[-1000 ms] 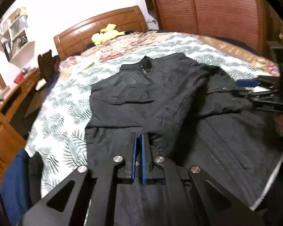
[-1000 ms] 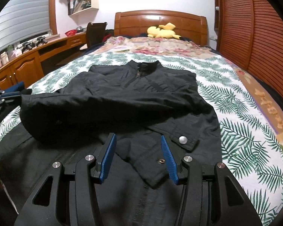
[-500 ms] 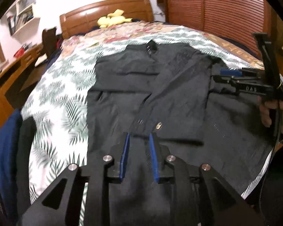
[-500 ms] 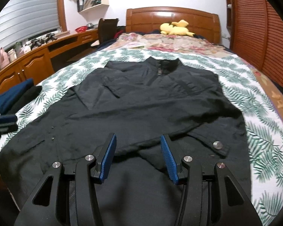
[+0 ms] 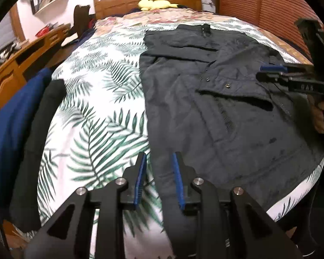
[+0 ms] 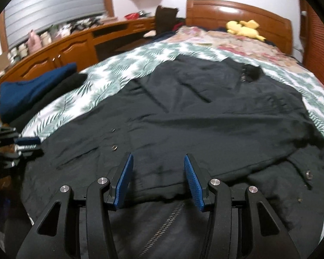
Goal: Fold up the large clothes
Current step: 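Move both tools to the jacket hem and grasp it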
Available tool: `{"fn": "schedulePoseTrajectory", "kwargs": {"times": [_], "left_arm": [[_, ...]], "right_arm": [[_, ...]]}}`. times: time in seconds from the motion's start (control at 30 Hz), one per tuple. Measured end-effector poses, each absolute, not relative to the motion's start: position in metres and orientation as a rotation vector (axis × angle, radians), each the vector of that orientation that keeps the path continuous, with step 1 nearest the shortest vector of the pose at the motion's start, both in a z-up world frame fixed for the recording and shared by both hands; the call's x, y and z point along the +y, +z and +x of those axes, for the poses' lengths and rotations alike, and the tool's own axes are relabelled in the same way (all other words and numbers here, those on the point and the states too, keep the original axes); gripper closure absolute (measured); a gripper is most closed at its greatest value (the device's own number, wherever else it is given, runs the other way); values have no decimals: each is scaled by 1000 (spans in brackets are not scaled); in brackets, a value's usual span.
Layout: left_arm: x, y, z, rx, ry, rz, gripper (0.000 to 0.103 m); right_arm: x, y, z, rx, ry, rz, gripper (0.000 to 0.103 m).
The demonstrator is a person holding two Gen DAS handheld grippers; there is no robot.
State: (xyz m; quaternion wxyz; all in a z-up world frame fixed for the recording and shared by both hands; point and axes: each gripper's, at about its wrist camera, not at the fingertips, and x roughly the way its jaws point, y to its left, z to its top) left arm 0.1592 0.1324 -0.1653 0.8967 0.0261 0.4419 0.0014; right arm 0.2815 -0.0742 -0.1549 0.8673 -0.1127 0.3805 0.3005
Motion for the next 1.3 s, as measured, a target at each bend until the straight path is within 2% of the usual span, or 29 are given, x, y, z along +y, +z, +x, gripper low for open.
{"fn": "schedulePoseTrajectory", "kwargs": {"times": [0.23, 0.3, 0.37, 0.73, 0.83, 0.9, 0.97, 1.3], "left_arm": [[148, -174, 159, 928, 35, 8, 60], [149, -176, 160, 923, 65, 22, 50], [150, -178, 161, 918, 88, 28, 45], [157, -184, 166, 896, 119, -17, 42], [157, -184, 165, 887, 120, -20, 42], [157, -184, 164, 884, 120, -21, 42], [157, -184, 163, 881, 119, -21, 42], [142, -168, 137, 869, 34, -48, 44]], "right_arm": [[-69, -169, 283, 832, 621, -266, 54], [-70, -168, 282, 831, 622, -266, 54], [-71, -169, 281, 833, 624, -268, 54], [-97, -148, 255, 792, 591, -263, 53], [-123, -137, 235, 778, 551, -248, 53], [-150, -131, 216, 754, 497, -256, 47], [-174, -130, 204, 758, 441, -255, 45], [-284, -148, 178, 867, 226, -189, 45]]}}
